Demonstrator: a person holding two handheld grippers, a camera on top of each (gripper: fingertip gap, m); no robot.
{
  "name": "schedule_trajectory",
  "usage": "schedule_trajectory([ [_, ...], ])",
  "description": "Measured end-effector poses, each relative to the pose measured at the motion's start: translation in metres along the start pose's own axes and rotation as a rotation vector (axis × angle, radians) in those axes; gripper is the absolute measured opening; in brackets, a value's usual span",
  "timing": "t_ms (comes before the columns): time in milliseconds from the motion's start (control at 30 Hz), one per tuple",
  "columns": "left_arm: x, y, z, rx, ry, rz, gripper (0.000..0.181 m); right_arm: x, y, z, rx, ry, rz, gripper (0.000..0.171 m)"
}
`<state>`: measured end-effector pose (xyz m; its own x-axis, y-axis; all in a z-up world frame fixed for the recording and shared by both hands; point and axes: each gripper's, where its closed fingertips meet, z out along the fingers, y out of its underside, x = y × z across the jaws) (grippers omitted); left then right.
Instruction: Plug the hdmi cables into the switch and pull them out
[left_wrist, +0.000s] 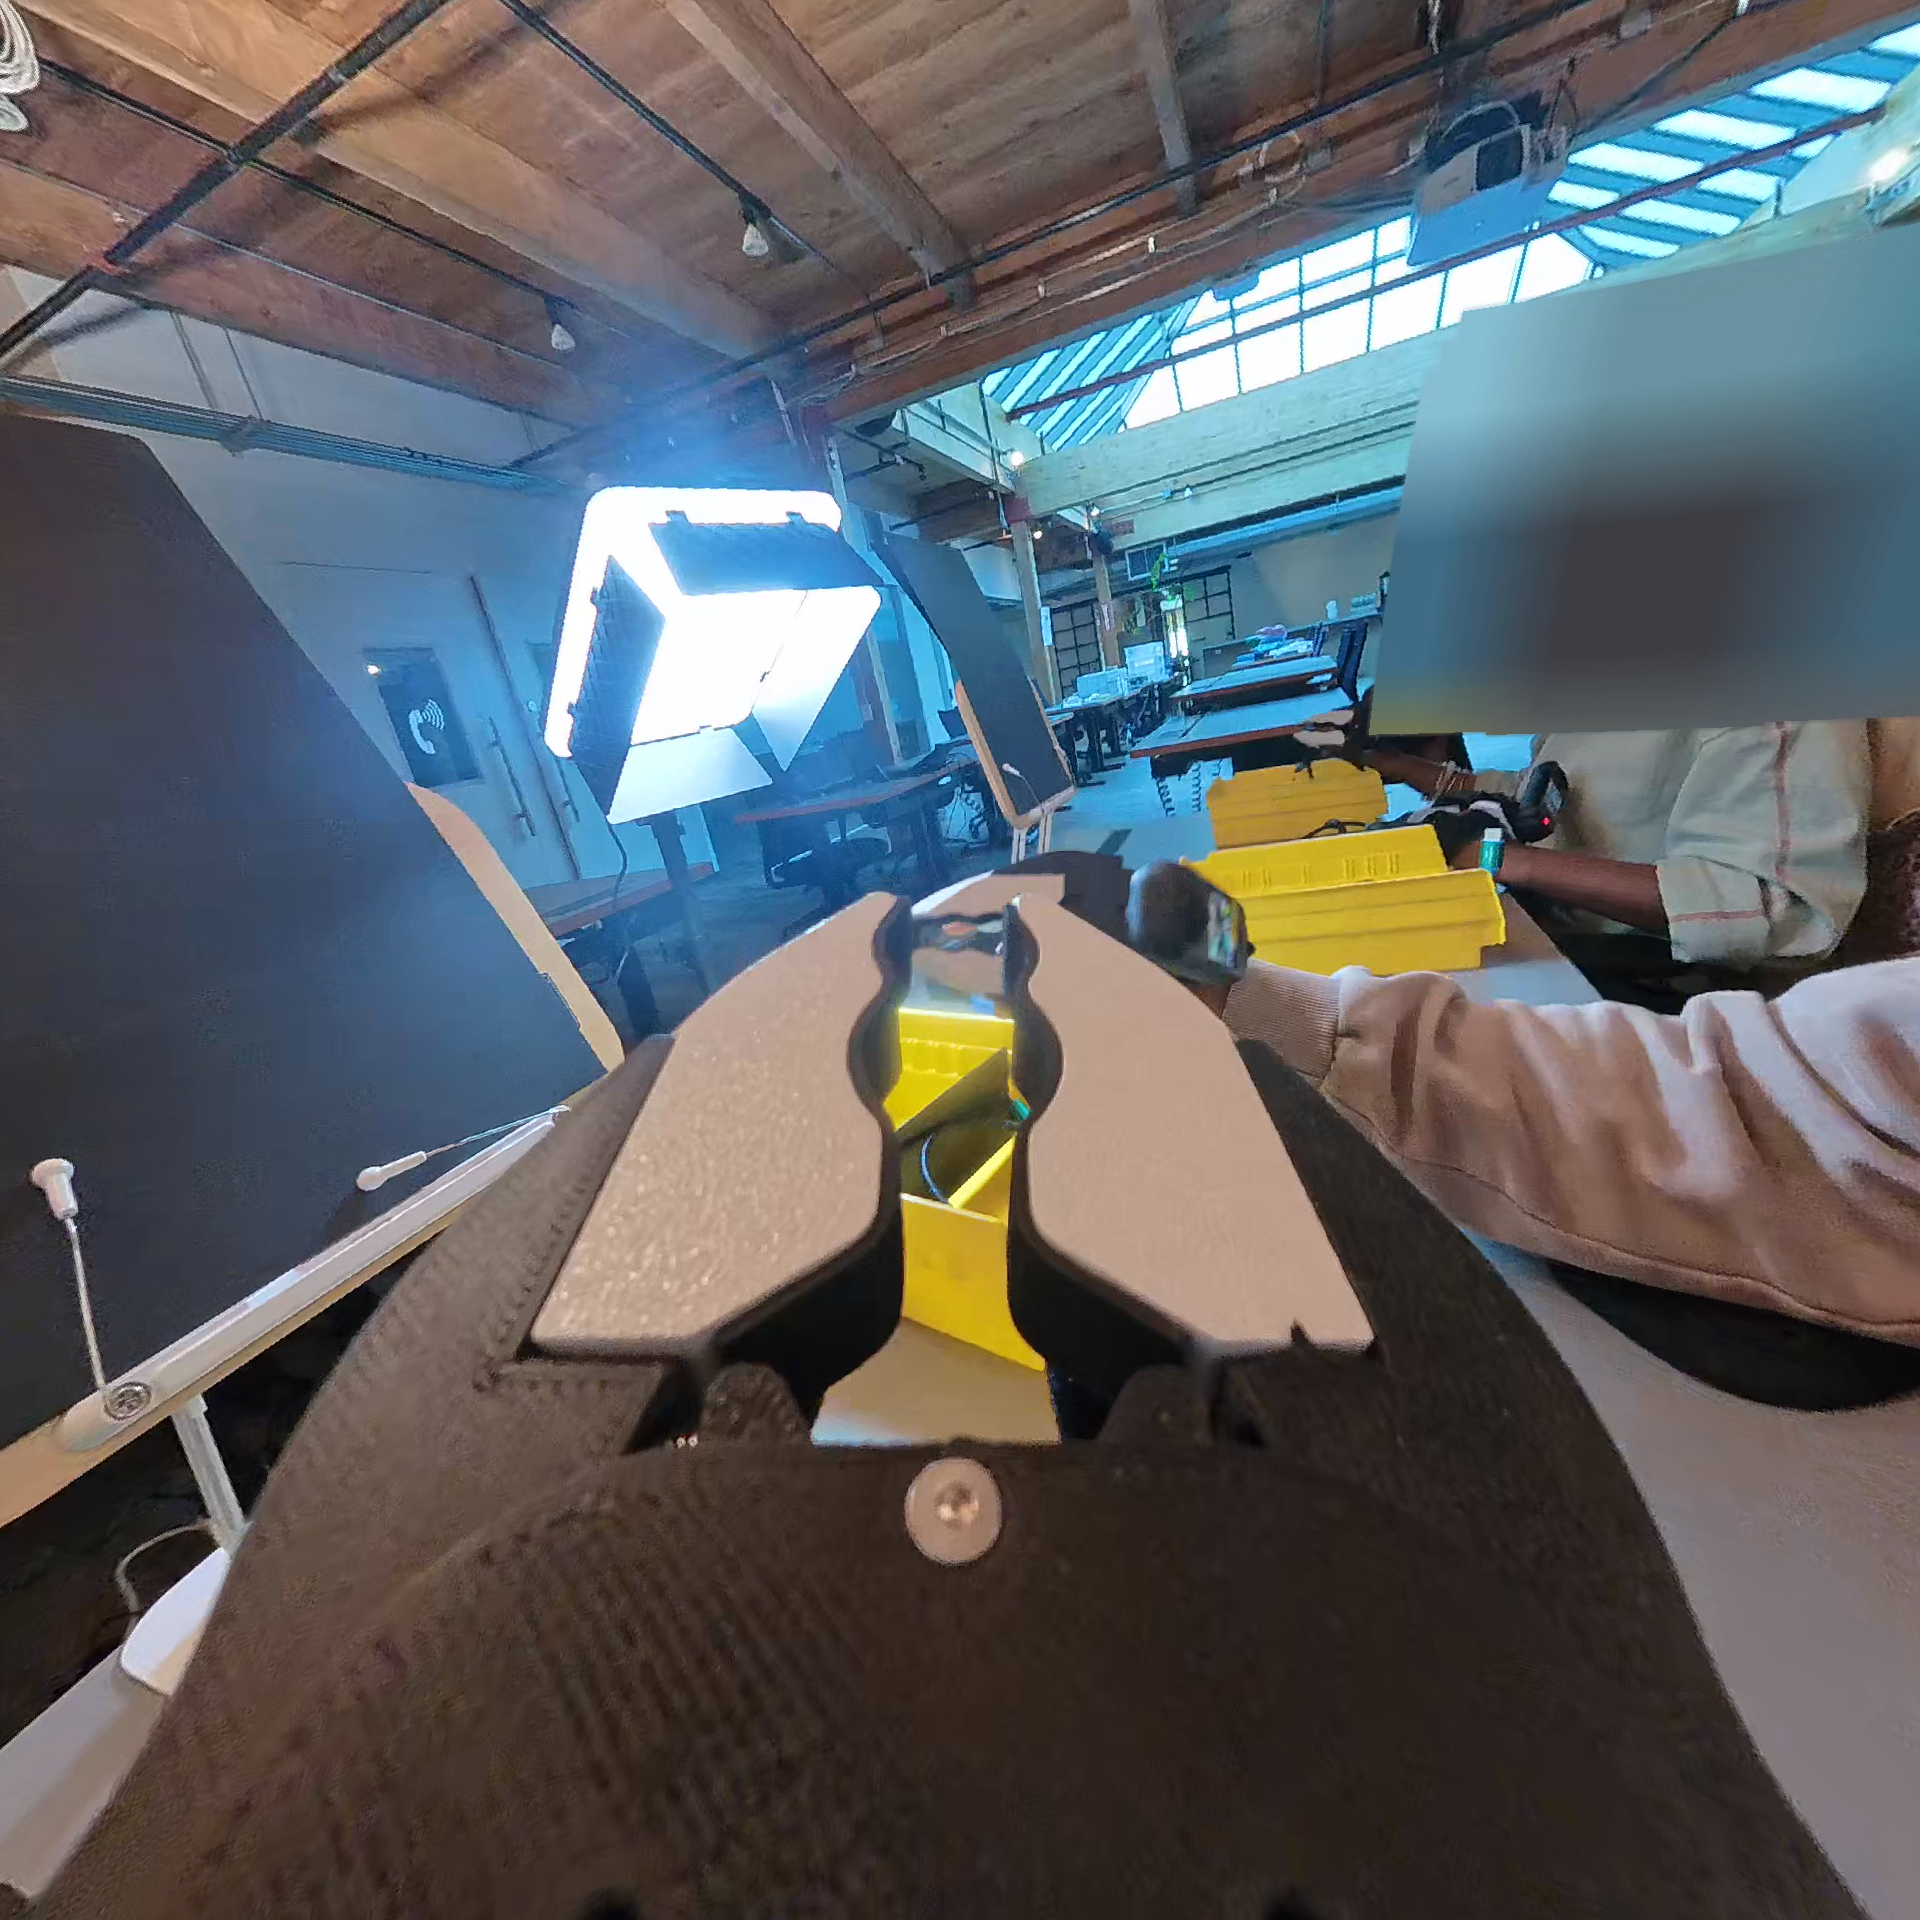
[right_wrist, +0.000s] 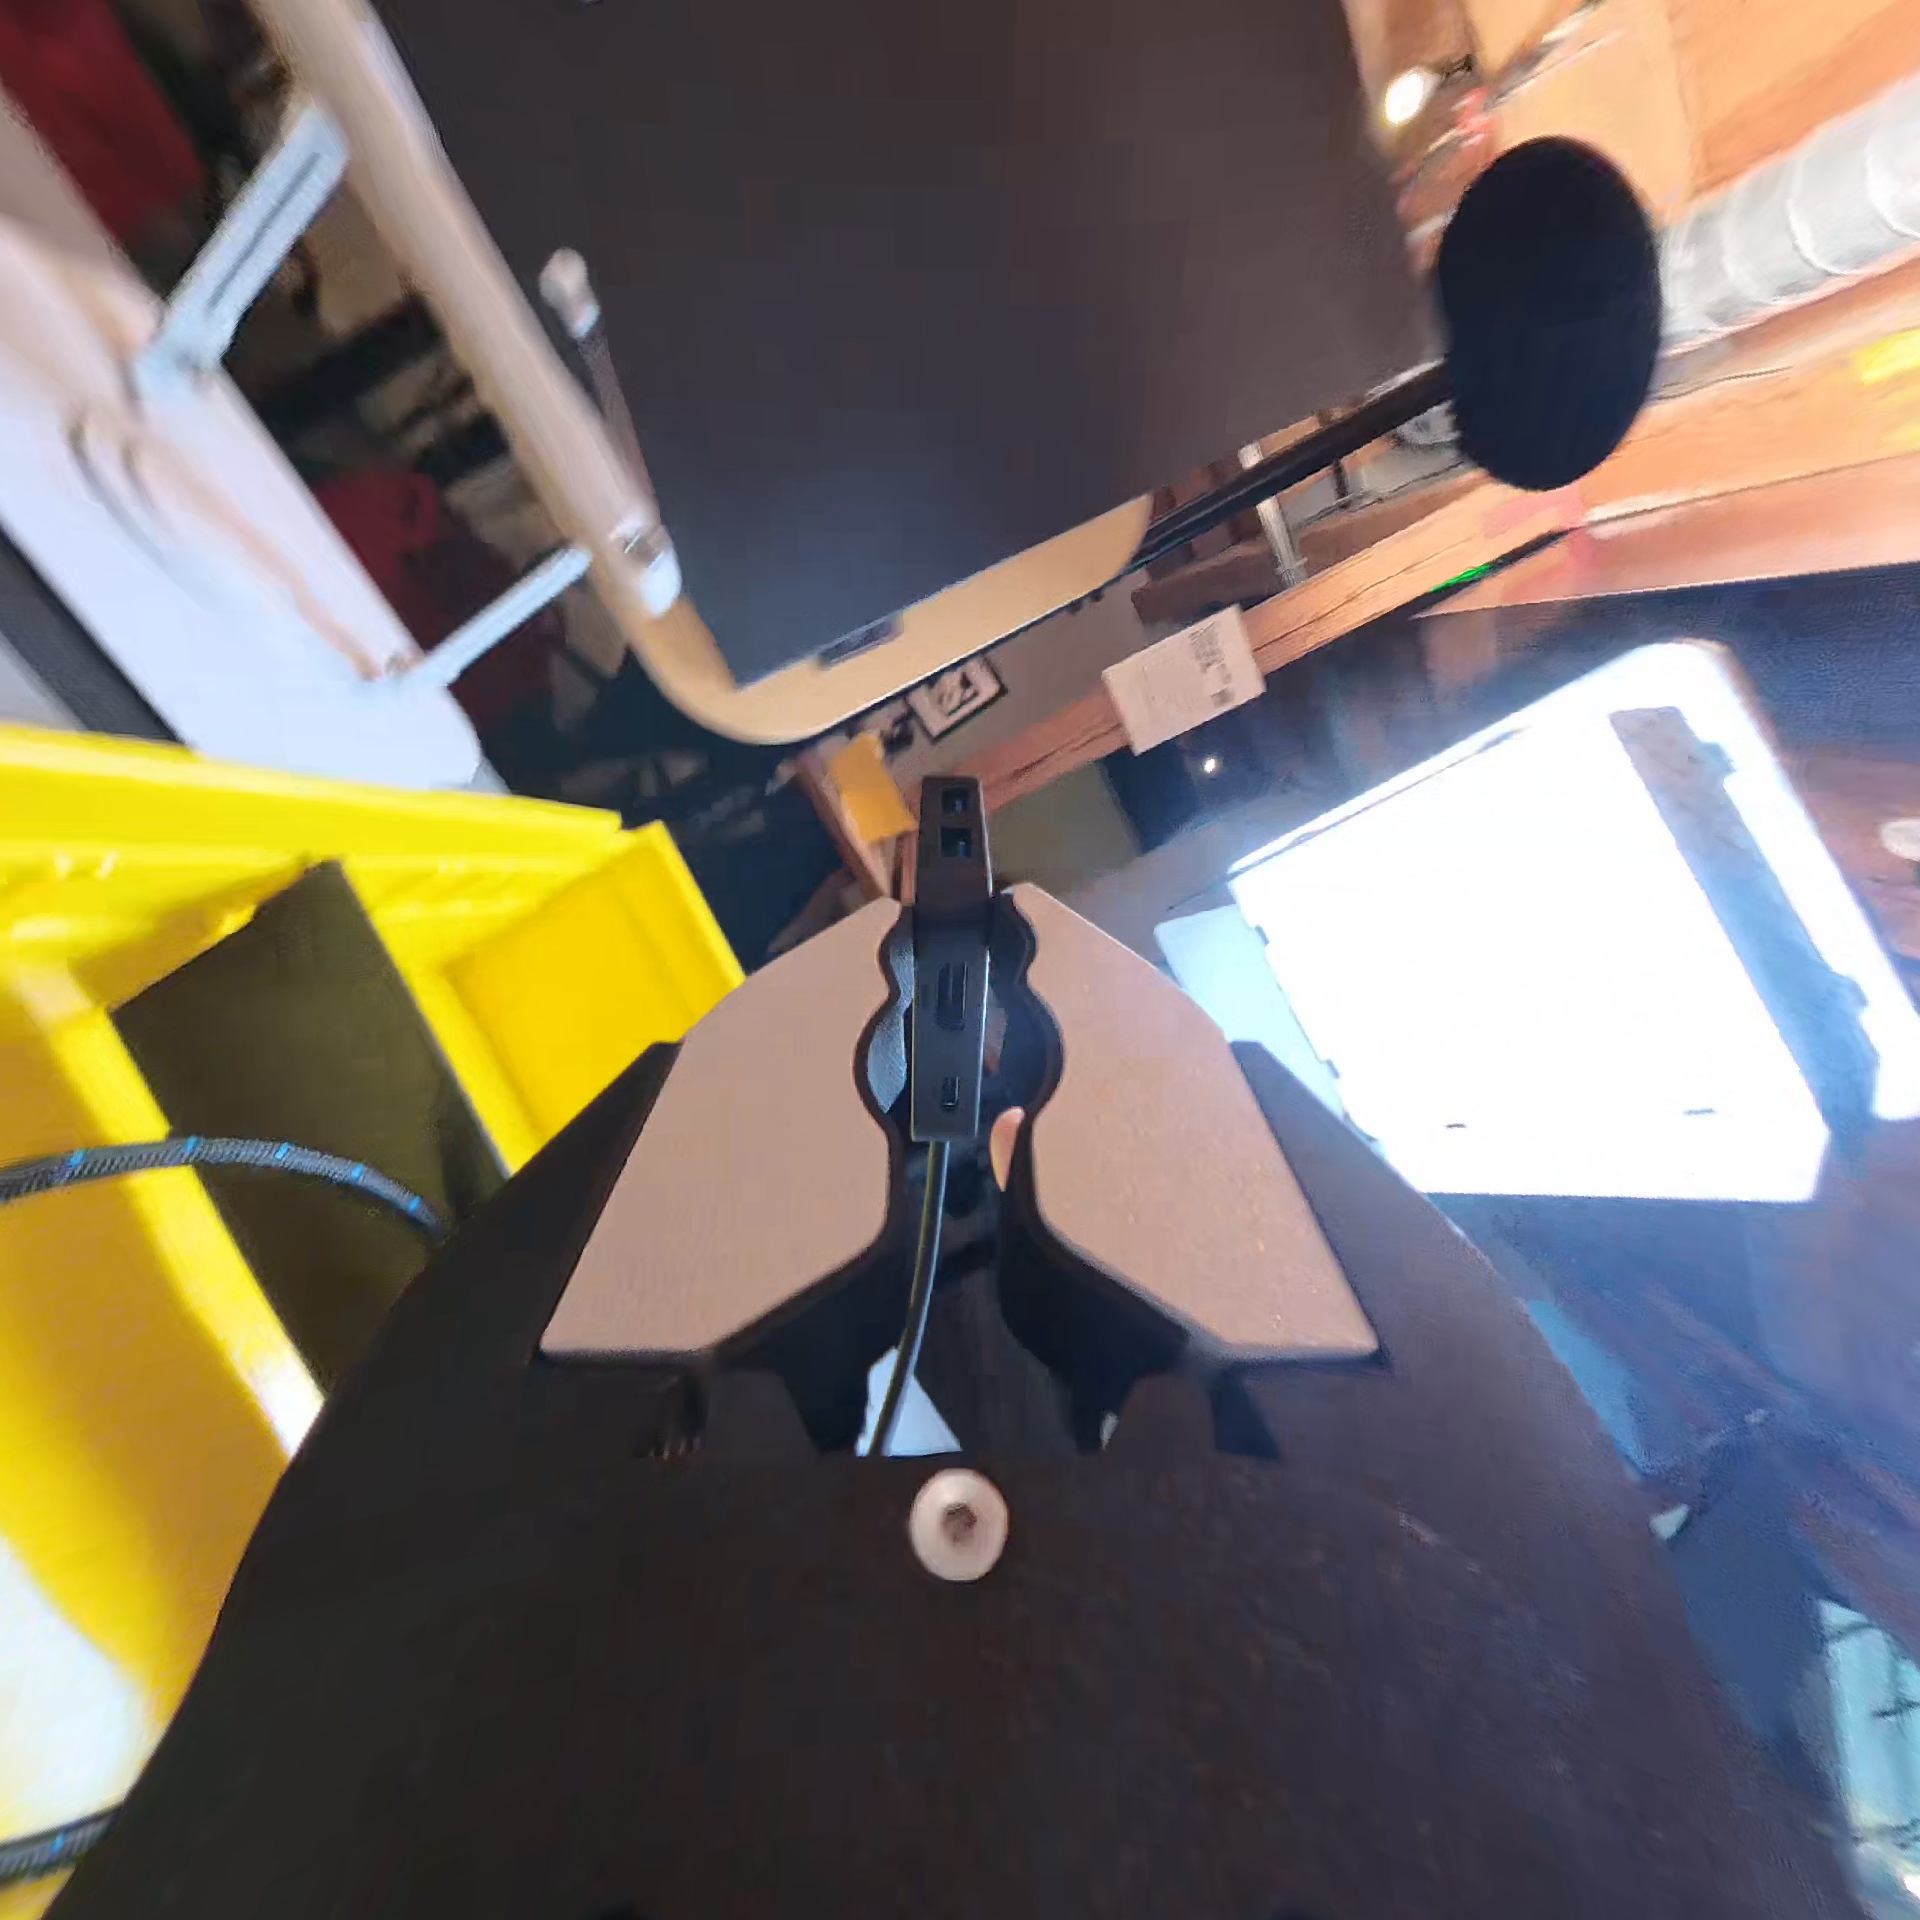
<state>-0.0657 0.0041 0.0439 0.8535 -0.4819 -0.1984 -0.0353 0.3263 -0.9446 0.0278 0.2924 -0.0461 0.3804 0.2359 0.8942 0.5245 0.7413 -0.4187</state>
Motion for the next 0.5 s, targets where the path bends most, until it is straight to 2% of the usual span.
schedule_trajectory([
  [133,-0.001,0.008,0.002,-0.043,-0.010,0.041,0.017,-0.062,0.040,0.019,-0.241,-0.229,-0.108,0.014],
  [233,-0.002,0.010,0.002,-0.054,-0.013,0.048,0.017,-0.086,0.049,0.018,-0.296,-0.323,-0.083,0.018],
  [333,-0.004,0.010,0.000,-0.055,-0.020,0.054,0.017,-0.075,0.034,0.016,-0.240,-0.335,0.054,0.022],
  [500,-0.007,0.007,-0.003,-0.045,-0.032,0.048,0.016,-0.015,0.014,0.004,-0.140,-0.260,0.341,0.022],
])
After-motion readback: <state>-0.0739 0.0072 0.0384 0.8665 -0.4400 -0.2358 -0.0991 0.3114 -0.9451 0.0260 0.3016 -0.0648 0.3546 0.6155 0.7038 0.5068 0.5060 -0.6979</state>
